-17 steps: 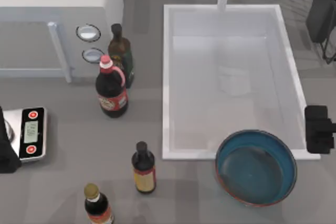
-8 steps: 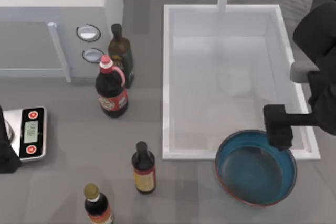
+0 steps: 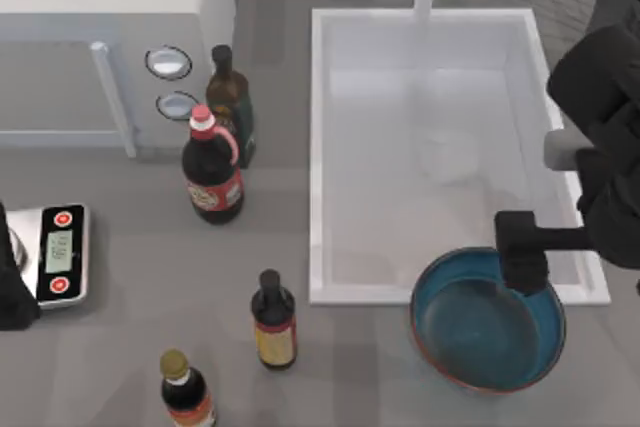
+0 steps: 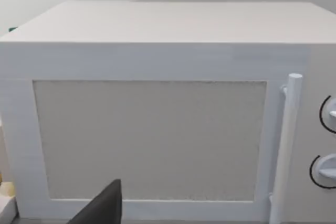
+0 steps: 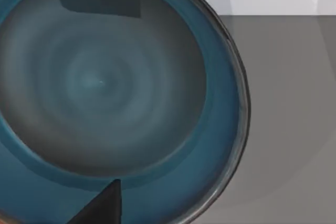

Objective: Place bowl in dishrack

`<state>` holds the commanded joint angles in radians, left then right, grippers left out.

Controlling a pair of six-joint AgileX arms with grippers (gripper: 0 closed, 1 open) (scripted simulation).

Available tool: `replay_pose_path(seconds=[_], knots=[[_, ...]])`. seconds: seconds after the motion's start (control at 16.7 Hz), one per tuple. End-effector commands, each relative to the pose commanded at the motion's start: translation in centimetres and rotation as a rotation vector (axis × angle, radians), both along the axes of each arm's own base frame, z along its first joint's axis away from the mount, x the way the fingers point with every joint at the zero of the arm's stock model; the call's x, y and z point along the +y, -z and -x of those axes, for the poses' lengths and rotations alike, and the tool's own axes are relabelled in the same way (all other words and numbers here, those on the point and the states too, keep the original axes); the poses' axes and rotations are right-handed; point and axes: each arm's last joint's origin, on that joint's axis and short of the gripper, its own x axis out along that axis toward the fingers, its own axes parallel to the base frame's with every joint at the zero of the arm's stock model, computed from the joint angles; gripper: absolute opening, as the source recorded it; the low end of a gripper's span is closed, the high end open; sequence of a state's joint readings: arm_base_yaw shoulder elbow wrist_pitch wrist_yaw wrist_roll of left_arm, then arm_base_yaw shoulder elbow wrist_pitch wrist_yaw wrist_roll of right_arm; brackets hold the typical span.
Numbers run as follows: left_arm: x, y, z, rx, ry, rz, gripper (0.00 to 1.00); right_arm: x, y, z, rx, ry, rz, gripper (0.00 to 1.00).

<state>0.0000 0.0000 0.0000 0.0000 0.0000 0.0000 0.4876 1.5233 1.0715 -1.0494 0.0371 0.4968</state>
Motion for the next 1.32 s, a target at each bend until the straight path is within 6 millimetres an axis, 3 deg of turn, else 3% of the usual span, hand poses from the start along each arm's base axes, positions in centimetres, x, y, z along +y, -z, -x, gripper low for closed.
replay_pose_path(seconds=[0.42, 0.72, 1.32], knots=[[0.0, 0.0, 0.0, 0.000, 0.000, 0.000, 1.00, 0.1, 7.4, -0.6, -0.008, 0.000, -0.004, 1.00], [0.0, 0.0, 0.0, 0.000, 0.000, 0.000, 1.00, 0.0, 8.0, -0.5, -0.004, 0.000, -0.002, 1.00], [0.0, 0.0, 0.0, 0.000, 0.000, 0.000, 1.00, 0.0, 8.0, -0.5, -0.004, 0.000, -0.002, 0.25]])
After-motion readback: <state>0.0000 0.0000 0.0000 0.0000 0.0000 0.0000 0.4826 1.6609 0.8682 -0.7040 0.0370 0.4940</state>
